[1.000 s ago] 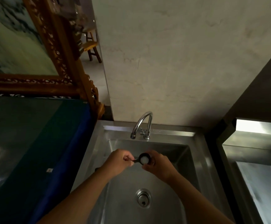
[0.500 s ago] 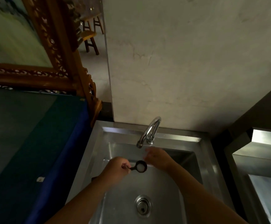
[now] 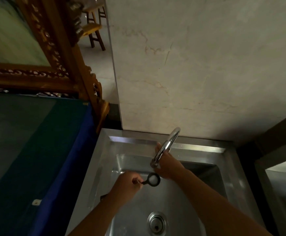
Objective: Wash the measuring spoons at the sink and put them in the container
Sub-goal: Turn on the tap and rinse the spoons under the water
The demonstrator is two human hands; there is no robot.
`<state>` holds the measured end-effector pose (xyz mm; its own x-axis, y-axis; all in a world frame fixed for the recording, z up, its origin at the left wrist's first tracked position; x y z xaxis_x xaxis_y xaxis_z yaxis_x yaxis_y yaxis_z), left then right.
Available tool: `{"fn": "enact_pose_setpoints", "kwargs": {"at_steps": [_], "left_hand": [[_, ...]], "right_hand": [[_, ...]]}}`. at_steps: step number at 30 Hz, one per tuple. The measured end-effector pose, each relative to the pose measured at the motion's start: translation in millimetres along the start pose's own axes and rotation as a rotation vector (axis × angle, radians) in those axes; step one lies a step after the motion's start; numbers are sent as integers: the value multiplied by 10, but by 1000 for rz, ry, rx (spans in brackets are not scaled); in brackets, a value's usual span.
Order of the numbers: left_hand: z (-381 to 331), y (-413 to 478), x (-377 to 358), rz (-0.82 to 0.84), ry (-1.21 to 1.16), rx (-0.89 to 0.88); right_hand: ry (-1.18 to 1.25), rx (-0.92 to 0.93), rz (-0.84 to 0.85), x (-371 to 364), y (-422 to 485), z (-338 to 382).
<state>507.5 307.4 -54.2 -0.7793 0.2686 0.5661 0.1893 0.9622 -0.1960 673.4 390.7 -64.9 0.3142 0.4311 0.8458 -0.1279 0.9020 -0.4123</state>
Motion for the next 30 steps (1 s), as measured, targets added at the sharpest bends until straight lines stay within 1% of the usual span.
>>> {"fn": "enact_pose_setpoints", "kwargs": {"at_steps": [4, 8, 11, 17, 20, 25, 27, 30], "left_hand": [[40, -13, -43, 5, 10, -8], [67, -3, -80, 13, 19, 0], [82, 14, -98, 23, 11, 4], [113, 45, -91, 0, -17, 25], [133, 48, -75, -28, -6, 37], [173, 59, -57, -46, -1, 39], [177, 67, -53, -48, 1, 45], [180, 77, -56, -31, -7, 45]], "right_hand": [[-42, -6, -13, -111, 72, -54], [-38, -36, 26, -153, 249, -142], [-119, 16, 34, -207, 312, -189], [-103, 6, 14, -251, 362, -234], [-145, 27, 9, -241, 367, -244], [-102, 13, -11, -197, 397, -255], [-148, 23, -21, -209, 418, -246], [-162, -20, -2, -194, 455, -233]]}}
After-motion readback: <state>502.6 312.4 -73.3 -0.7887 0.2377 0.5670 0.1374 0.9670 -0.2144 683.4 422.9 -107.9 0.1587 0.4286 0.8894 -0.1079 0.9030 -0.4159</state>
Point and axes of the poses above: each hand's wrist, its own y-axis towards the middle knuckle, its own x-axis out of the back of the hand, z = x × y, the point moved 5 cm from there along y, towards the middle knuckle, and after that the axes turned 13 degrees about -x, right-handed, at the moved point
